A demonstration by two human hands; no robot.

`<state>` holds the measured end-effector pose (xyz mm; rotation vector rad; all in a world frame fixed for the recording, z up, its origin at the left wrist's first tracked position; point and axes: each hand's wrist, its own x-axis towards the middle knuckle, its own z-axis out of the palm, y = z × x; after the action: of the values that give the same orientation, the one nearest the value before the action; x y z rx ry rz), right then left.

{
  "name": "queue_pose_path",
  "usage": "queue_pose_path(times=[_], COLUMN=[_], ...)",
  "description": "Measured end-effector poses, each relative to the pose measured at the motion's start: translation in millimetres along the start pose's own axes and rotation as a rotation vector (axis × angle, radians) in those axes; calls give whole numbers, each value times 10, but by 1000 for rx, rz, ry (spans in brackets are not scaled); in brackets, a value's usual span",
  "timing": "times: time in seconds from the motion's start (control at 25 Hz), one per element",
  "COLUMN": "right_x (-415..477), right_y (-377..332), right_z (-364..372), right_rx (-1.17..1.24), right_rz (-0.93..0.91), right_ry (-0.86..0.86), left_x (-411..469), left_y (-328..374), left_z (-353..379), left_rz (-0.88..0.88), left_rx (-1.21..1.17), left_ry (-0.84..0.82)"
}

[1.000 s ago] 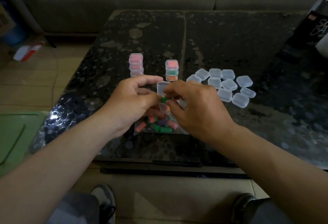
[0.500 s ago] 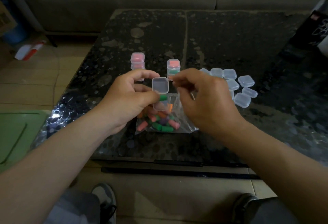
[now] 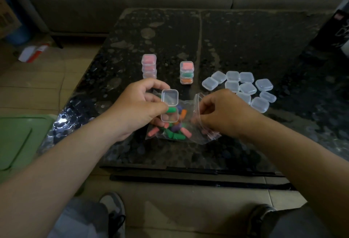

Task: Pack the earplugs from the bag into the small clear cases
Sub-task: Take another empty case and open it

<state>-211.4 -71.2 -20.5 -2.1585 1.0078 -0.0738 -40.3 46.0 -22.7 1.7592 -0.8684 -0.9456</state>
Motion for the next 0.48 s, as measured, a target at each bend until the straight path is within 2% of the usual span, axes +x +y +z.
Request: queue_pose_path(times=[0.24, 0.48], right_x=[43, 13], right_y=[-1, -8], right_z=[-22, -4], right_rx=[21, 59], right_rz=[19, 39], right_ry=[-154, -143], left_x=[18, 26], left_y=[-36, -52], left_z=[37, 37], left_rz=[14, 19], left_rx=[30, 22], left_ry=[1, 10])
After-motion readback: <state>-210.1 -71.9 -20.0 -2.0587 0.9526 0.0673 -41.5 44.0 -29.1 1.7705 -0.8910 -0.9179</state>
